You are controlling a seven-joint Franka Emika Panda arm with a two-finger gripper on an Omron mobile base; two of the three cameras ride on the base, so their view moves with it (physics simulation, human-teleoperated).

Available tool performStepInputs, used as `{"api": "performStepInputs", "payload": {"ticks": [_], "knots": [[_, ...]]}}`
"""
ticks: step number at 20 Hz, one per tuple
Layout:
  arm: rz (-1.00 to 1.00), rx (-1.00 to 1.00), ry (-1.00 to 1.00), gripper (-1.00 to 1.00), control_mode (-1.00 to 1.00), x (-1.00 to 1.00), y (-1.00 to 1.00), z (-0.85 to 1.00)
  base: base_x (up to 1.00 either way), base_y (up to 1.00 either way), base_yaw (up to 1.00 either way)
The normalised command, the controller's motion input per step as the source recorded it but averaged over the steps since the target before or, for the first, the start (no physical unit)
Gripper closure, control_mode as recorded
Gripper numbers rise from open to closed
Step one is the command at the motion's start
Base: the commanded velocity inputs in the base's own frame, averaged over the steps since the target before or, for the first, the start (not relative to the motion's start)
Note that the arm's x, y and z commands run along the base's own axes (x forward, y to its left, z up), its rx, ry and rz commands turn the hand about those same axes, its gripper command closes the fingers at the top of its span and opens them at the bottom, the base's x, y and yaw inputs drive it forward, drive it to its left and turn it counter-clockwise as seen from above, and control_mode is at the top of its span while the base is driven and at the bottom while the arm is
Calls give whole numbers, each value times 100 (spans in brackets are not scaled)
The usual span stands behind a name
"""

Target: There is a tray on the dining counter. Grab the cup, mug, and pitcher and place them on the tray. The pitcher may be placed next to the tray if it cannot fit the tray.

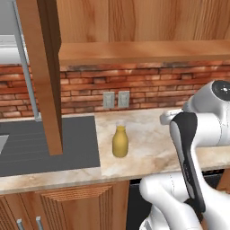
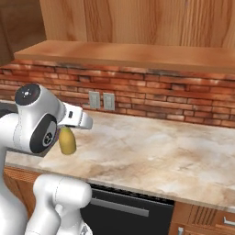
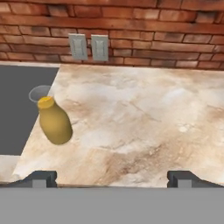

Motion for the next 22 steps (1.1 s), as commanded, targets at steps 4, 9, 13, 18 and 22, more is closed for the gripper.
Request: {"api": "performStepInputs", "payload": {"ticks": [4, 9, 13, 18, 22], "knots": [[12, 0, 14, -100, -100, 18, 59, 0, 0, 0, 0], [8, 0, 15, -100, -100, 12, 35, 0, 0, 0, 0], [4, 0, 17, -100, -100, 15, 29, -2, 0, 0, 0], [5, 0, 11, -100, -100, 5, 32, -11, 0, 0, 0], [4, 0, 7, -100, -100, 4, 34, -12, 0, 0, 0]]}}
